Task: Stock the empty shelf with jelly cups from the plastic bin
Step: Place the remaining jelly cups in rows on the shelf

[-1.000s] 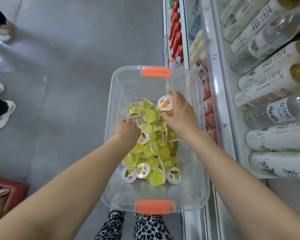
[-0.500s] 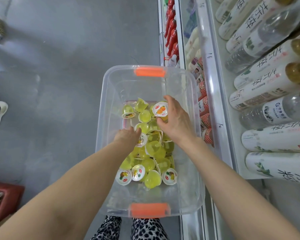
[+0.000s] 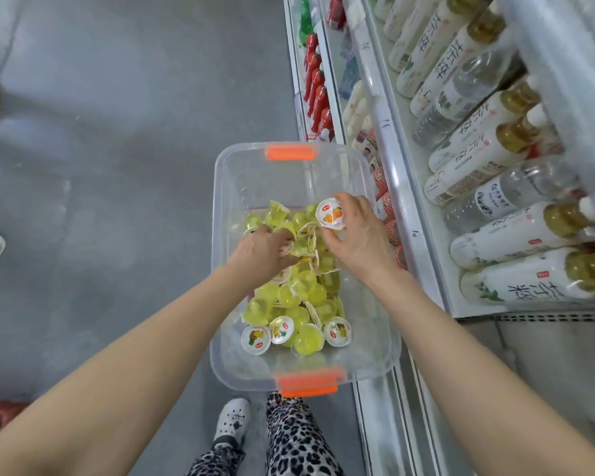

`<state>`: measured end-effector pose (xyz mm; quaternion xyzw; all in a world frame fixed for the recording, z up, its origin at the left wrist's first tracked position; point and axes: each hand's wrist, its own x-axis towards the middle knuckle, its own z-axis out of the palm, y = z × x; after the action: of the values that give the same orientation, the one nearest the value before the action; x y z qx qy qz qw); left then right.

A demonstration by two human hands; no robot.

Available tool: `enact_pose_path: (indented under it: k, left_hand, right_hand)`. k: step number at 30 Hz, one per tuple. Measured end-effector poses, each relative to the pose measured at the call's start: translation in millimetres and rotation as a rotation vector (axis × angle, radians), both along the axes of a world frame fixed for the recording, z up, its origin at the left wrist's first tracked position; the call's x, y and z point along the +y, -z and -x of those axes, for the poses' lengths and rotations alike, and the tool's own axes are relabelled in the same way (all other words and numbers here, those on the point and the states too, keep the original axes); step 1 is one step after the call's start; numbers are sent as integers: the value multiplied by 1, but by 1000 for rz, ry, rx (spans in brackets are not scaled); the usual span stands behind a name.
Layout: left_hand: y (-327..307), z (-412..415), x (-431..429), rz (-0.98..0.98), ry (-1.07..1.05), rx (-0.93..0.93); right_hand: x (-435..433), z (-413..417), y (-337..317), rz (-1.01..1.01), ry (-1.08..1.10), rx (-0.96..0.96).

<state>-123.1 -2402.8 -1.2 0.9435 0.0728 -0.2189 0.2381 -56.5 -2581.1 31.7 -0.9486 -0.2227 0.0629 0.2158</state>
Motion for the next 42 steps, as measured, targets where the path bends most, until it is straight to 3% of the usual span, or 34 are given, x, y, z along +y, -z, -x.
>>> enact_pose_path:
  k: [4,10,24,32,42]
  left_hand:
    - [-22,20,-3,133,-47,-163]
    - [-58,56,-12,148,-41,-297]
    - [-139,136,-86,153,502,-569]
    - [-195,169,-191,231,841,-714]
    - [-251,253,-339,368,1100,-866]
  right_hand:
    - [-12,31,-23,-31,76,-58]
    - [-38,100,-59,-58,222,-144]
    - [-132,277,-131,-14,597,-334]
    - [-209,382,-177,13,874,-470]
    - [-316,523,-222,131,1182,-647]
